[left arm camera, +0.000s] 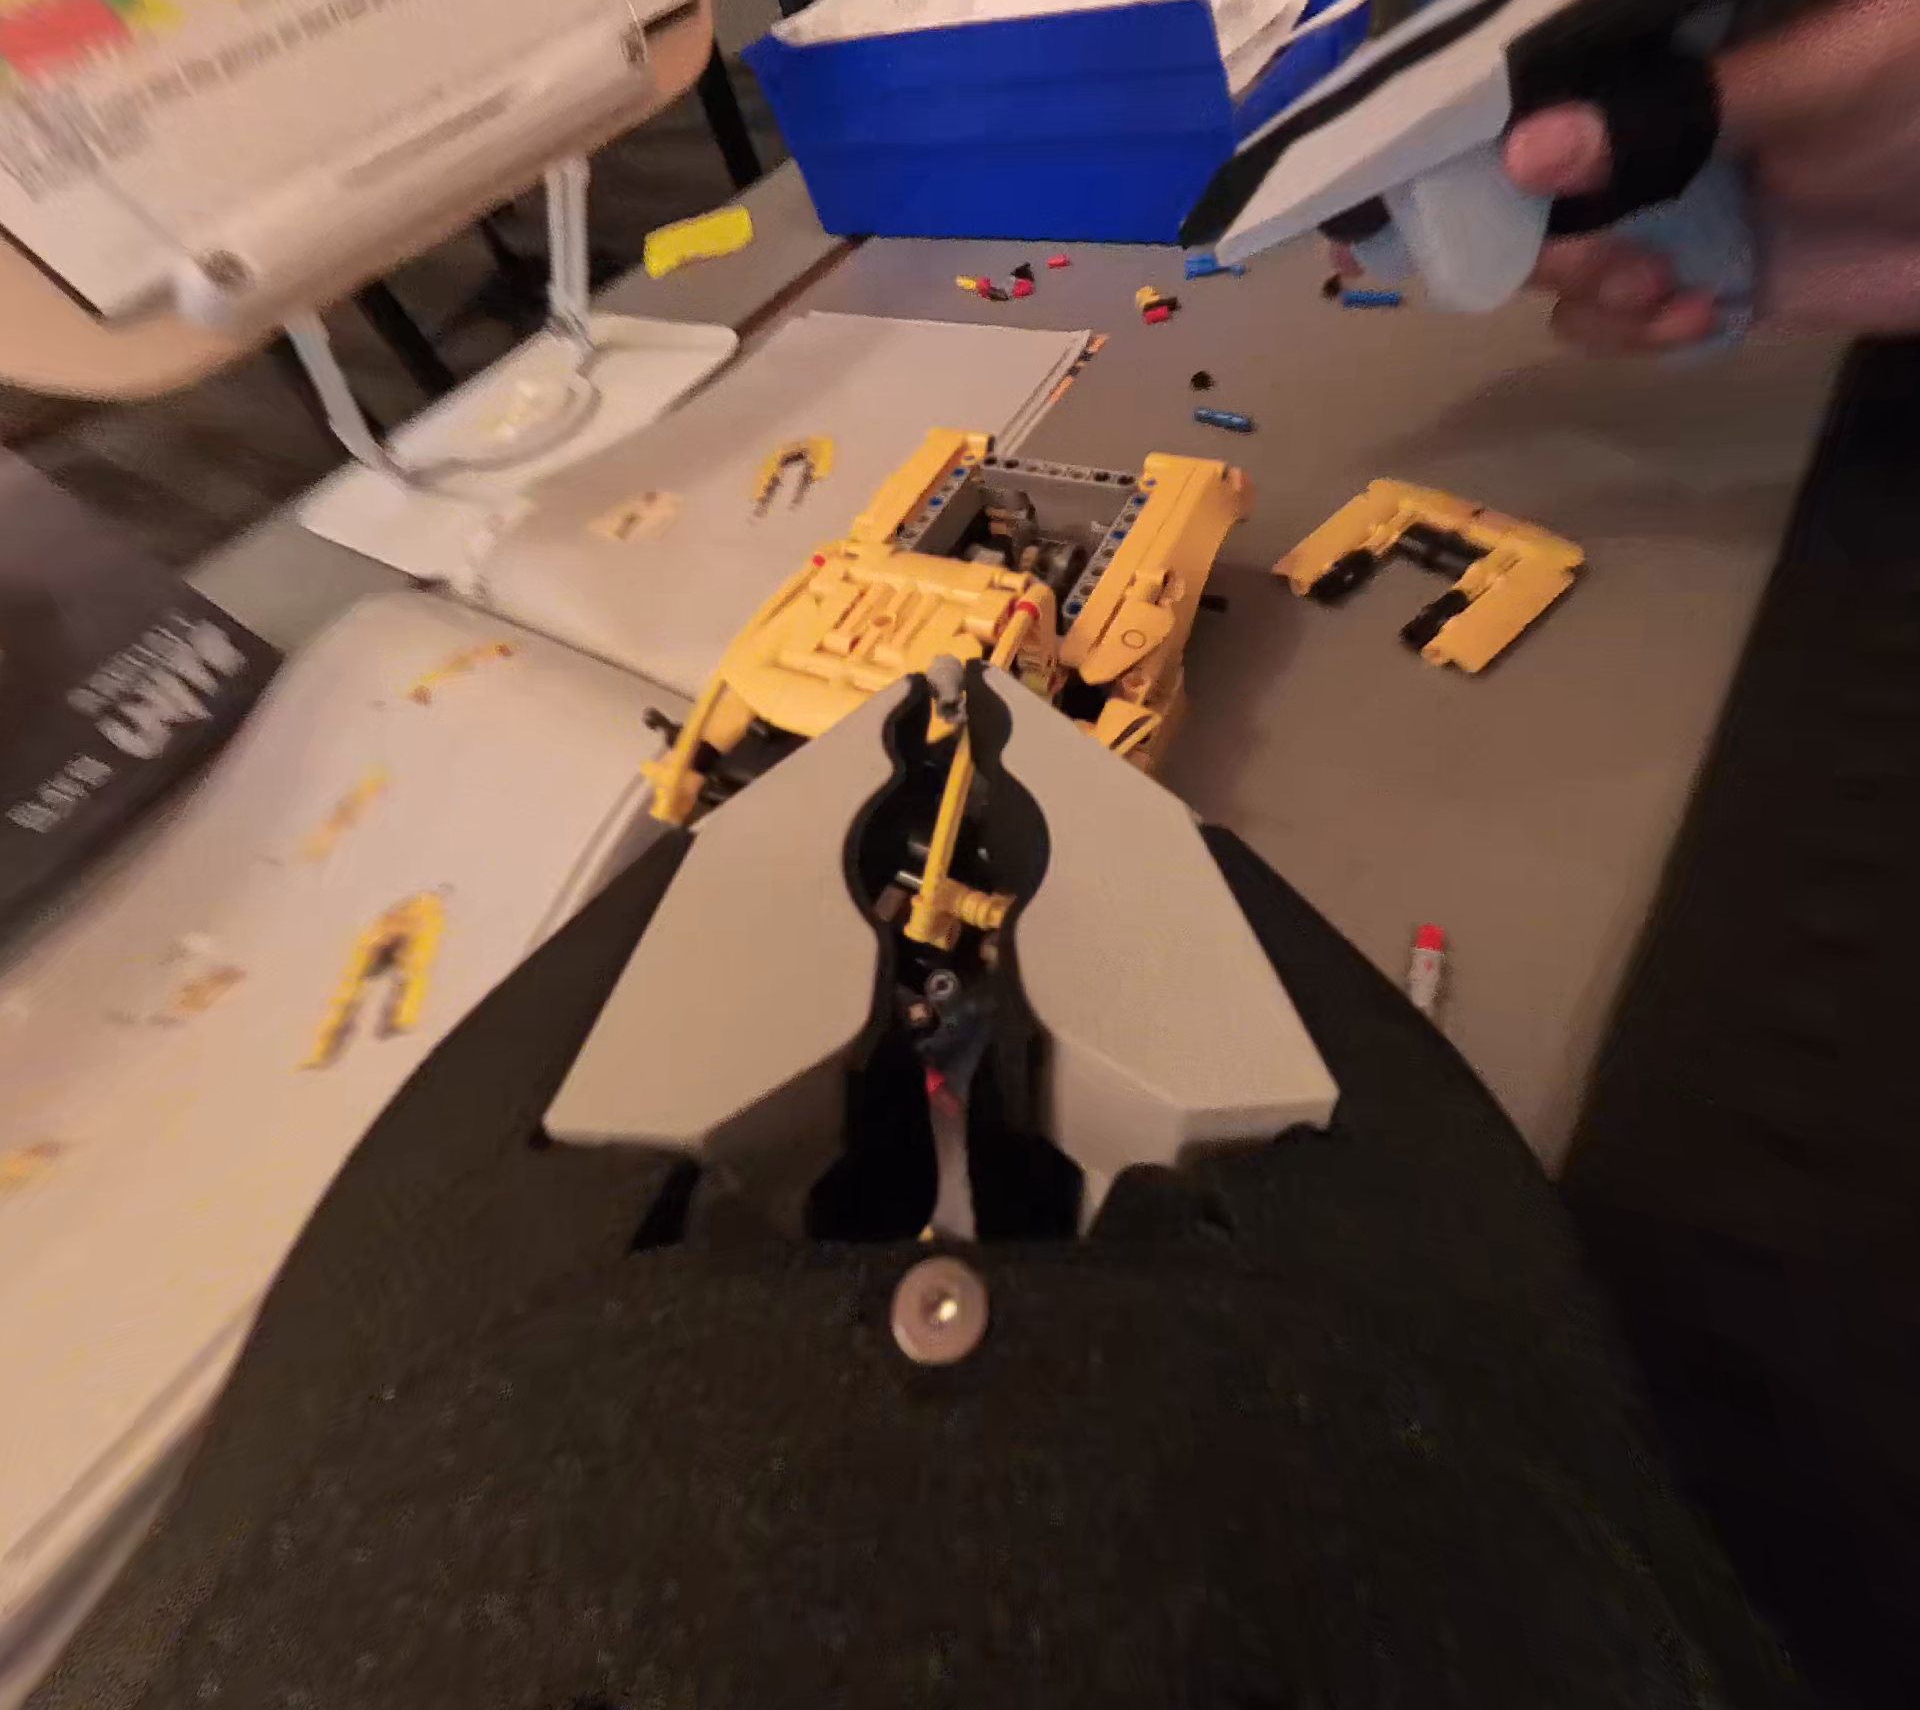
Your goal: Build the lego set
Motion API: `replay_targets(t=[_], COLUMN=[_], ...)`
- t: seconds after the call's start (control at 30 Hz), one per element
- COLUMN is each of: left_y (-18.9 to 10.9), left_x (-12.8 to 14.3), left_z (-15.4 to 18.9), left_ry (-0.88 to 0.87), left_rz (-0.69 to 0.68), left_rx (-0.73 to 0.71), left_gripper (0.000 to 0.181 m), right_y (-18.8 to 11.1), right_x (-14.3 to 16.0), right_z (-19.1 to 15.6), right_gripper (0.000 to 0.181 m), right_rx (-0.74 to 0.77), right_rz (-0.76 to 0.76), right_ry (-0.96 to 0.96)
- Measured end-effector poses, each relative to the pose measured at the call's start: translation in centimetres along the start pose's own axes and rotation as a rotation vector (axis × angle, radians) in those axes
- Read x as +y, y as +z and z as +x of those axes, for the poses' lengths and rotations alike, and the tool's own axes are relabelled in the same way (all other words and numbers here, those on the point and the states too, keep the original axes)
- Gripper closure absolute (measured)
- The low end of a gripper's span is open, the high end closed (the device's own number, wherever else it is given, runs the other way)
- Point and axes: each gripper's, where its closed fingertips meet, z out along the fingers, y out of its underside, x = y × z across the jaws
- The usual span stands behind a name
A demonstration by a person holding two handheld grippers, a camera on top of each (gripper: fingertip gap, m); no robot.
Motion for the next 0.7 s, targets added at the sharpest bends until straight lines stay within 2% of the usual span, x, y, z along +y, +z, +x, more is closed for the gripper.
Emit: replay_targets(t=[0.1, 0.17, 0.43, 0.6, 0.7], left_y=[0.0, 0.1, 0.2, 0.1, -0.1], left_x=[0.2, 0.3, 0.6, 0.5, 0.1], left_z=[-0.1, 0.3, 1.5, 1.5, 2.4], left_ry=[-0.134, -0.127, -0.013, -0.047, -0.116], left_rz=[0.003, -0.005, -0.029, -0.019, 0.0], left_rx=[0.063, 0.073, 0.075, 0.093, 0.18], left_gripper=[0.176, 0.175, 0.175, 0.175, 0.175], right_y=[0.1, -0.1, 0.3, 0.3, 0.1], right_x=[-0.5, -0.7, -0.3, -0.3, -0.8], right_z=[0.1, 0.7, 0.4, -0.2, -1.1], right_gripper=[0.146, 0.149, 0.15, 0.155, 0.155], right_rx=[-0.018, 0.018, -0.011, -0.039, -0.08], right_rz=[0.043, 0.058, 0.047, 0.044, 0.059], right_ry=[0.029, 0.007, 0.014, -0.003, -0.041])
